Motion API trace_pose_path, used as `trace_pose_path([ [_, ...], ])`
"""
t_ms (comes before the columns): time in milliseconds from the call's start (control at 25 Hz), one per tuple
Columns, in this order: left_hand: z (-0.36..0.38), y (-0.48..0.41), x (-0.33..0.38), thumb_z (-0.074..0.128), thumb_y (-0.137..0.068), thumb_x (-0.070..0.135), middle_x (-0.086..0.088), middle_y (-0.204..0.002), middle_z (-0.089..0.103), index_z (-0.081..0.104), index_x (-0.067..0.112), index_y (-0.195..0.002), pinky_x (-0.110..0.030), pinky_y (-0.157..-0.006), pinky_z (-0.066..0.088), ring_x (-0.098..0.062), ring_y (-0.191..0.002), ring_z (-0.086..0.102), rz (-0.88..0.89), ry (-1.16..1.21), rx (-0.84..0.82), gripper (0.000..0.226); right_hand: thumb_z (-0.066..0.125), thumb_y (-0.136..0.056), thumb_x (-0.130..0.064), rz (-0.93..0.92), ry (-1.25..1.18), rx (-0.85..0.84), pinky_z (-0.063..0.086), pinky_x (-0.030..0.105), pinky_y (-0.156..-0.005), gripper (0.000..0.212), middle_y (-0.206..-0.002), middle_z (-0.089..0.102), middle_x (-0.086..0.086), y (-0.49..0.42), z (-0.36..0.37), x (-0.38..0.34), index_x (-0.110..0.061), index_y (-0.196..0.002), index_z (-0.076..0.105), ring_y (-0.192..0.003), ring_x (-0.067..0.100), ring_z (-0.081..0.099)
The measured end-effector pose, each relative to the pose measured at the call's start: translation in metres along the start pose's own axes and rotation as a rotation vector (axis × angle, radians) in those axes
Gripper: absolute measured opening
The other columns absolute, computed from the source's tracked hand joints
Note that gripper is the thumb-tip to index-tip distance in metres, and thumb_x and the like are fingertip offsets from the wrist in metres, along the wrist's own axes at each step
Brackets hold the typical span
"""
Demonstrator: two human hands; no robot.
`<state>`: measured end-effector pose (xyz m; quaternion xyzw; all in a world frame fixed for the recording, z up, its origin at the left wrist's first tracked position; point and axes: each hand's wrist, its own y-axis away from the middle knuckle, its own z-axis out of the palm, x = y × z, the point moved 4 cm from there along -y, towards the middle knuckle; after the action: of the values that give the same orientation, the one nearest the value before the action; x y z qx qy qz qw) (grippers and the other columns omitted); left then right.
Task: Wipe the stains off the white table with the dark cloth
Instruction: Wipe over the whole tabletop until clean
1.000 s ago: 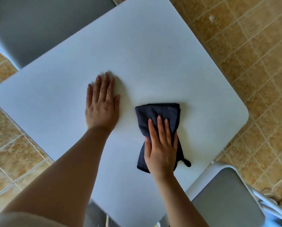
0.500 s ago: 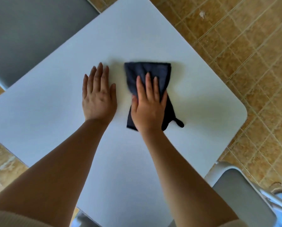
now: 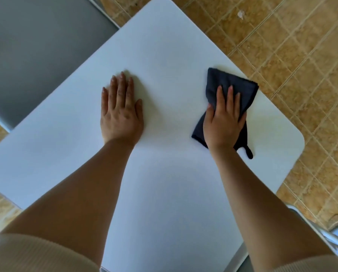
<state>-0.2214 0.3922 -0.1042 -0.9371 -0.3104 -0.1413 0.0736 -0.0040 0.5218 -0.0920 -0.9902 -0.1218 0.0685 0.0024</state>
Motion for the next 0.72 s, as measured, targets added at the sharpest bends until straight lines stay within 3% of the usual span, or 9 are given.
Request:
trace_pose_path([
  [120, -0.002, 0.001, 0.001, 0.033, -0.104, 0.031, -0.008, -0.160, 0.021, 0.022, 0.010, -0.153, -0.039, -0.121, 0.005, -0.025, -0.148, 0.016, 0.002, -0.008, 0.011, 0.055, 0.040, -0.102, -0.039, -0.059, -0.018, 0.009, 0.024, 0.059, -0.118, 0.052, -0.164, 0.030, 0.001, -0.025, 0.010, -0.048, -0.029, -0.153, 0.037, -0.152, 0.025, 0.025],
  [280, -0.012, -0.016, 0.002, 0.033, -0.102, 0.038, -0.013, -0.146, 0.046, 0.039, 0.006, -0.146, -0.042, -0.115, 0.021, -0.033, -0.133, 0.042, 0.005, -0.048, 0.080, 0.054, 0.039, -0.102, -0.039, -0.300, -0.013, 0.050, 0.032, 0.055, -0.116, 0.051, -0.160, 0.037, 0.000, 0.008, 0.016, -0.090, -0.029, -0.151, 0.042, -0.149, 0.024, 0.033],
  [400, -0.012, -0.034, -0.003, 0.030, -0.103, 0.038, -0.012, -0.152, 0.038, 0.033, 0.007, -0.150, -0.042, -0.119, 0.013, -0.030, -0.139, 0.034, 0.073, -0.075, 0.043, 0.056, 0.037, -0.103, -0.037, -0.363, 0.010, -0.009, 0.031, 0.052, -0.117, 0.051, -0.163, 0.031, -0.002, 0.047, 0.012, -0.073, -0.030, -0.154, 0.037, -0.152, 0.022, 0.026],
  [520, -0.004, -0.036, -0.010, 0.024, -0.103, 0.039, -0.007, -0.161, 0.017, 0.020, 0.010, -0.154, -0.038, -0.121, 0.002, -0.022, -0.149, 0.012, 0.038, -0.037, -0.029, 0.059, 0.038, -0.102, -0.038, -0.235, 0.036, 0.020, 0.034, 0.052, -0.116, 0.051, -0.162, 0.034, -0.001, 0.053, 0.005, -0.033, -0.029, -0.153, 0.039, -0.151, 0.022, 0.030],
  [720, -0.004, -0.036, -0.008, 0.020, -0.103, 0.040, -0.004, -0.163, 0.008, 0.010, 0.013, -0.155, -0.037, -0.122, -0.001, -0.017, -0.150, 0.003, 0.030, -0.045, -0.069, 0.059, 0.032, -0.104, -0.039, 0.068, 0.002, -0.068, 0.022, 0.060, -0.119, 0.054, -0.167, 0.021, 0.000, -0.024, -0.001, -0.016, -0.028, -0.157, 0.029, -0.154, 0.023, 0.016],
])
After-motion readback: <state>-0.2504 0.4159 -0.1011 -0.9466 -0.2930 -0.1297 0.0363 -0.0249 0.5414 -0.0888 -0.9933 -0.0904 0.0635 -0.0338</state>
